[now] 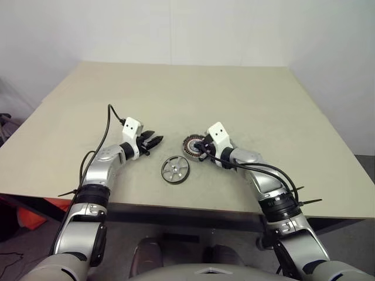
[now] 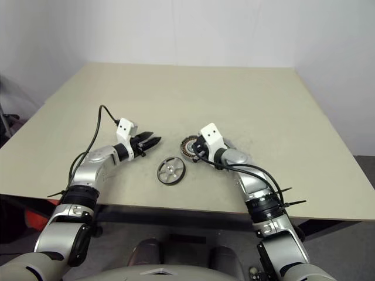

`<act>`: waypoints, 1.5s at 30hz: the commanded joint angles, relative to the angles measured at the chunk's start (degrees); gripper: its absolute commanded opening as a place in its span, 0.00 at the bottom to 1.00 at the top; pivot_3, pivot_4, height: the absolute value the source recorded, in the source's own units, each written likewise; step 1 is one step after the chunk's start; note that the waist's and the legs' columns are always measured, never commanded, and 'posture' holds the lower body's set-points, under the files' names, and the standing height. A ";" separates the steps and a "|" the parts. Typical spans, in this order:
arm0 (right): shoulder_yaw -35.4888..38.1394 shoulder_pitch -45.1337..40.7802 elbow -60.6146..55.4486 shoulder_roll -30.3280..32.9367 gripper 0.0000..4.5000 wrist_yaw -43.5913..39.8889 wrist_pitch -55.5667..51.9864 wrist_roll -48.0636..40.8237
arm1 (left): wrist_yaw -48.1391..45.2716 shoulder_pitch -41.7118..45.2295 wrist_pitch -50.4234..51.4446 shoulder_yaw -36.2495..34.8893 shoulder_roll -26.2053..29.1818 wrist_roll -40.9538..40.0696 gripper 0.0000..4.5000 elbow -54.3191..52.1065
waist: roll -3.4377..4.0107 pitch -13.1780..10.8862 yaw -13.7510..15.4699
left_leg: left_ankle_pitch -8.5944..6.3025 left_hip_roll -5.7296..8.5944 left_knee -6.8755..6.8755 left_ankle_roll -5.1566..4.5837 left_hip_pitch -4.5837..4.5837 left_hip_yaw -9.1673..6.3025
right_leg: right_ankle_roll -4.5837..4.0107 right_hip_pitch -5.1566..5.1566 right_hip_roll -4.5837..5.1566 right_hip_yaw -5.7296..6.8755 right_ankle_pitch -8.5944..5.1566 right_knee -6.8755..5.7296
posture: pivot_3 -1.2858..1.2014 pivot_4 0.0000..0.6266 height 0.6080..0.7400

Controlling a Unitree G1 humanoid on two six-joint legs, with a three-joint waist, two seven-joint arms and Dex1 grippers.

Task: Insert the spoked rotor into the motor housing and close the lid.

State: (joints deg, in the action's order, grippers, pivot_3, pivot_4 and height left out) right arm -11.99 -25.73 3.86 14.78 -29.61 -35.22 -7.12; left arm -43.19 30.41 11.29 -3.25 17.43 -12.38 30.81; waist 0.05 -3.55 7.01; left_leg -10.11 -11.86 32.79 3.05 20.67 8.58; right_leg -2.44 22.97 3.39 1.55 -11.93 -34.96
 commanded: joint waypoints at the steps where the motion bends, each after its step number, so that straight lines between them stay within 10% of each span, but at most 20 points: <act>1: 1.73 -2.26 -3.90 0.82 0.00 0.18 -0.12 -0.22 | 0.26 0.96 -0.81 -0.60 0.21 -0.61 0.54 -1.02 | 0.00 0.00 0.00 | 0.00 0.00 0.00 0.00 0.00 0.00 | 0.00 0.00 0.00 0.00 0.00 0.00 | 0.52 0.00 1.00; 10: 1.42 -1.50 -5.83 0.44 0.00 0.18 -1.93 -0.60 | 0.51 0.93 -1.09 -0.70 0.17 -0.57 0.54 -0.71 | 0.00 0.00 0.00 | 0.00 0.00 -0.01 0.00 0.00 0.00 | 0.00 0.01 0.00 0.00 0.00 0.00 | 0.52 0.00 1.00; 19: 15.92 3.32 -27.87 6.55 0.09 -4.68 -26.79 -19.41 | 0.26 0.35 -1.42 -0.64 0.20 -0.59 0.54 -0.33 | 0.00 0.00 0.46 | -0.02 0.01 -0.03 -0.04 -0.01 -0.01 | 0.01 -0.05 0.00 0.00 0.00 0.05 | 0.52 0.00 1.00; 25: 27.61 1.18 -32.21 -3.09 0.51 1.60 -51.54 -28.25 | -0.15 1.17 -1.91 -0.18 -0.23 -0.30 0.54 0.77 | 0.01 0.00 0.04 | 0.07 -0.02 -0.05 0.11 -0.24 0.00 | 0.03 -0.08 -0.04 -0.03 -0.02 -0.07 | 0.52 0.00 1.00; 31: 35.53 2.09 -26.34 -12.50 0.51 13.34 -57.28 -39.76 | -0.40 0.61 -2.35 0.40 0.00 0.08 0.54 0.36 | 0.01 0.01 0.26 | 0.16 0.00 -0.17 0.27 -0.45 0.00 | 0.36 -0.21 0.01 -0.07 -0.21 -0.12 | 0.52 0.00 1.00; 45: 33.72 6.12 -15.77 -9.77 0.51 35.50 -57.28 -58.71 | -0.08 -2.48 -1.15 0.15 1.23 -0.37 0.54 -3.40 | 0.04 0.01 0.29 | 0.18 0.05 -0.52 0.31 -0.49 0.03 | 0.38 -0.21 0.00 -0.06 -0.24 0.10 | 0.52 0.00 1.00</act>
State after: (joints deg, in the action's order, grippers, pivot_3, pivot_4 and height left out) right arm 22.07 -18.53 -11.87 5.25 3.03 -92.21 -62.43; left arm -43.26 27.88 10.30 -2.59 17.91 -12.19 29.81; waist 0.09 -3.54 7.30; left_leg -9.93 -11.81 32.27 3.37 20.18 8.61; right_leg -2.06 22.76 3.39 1.49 -12.17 -34.86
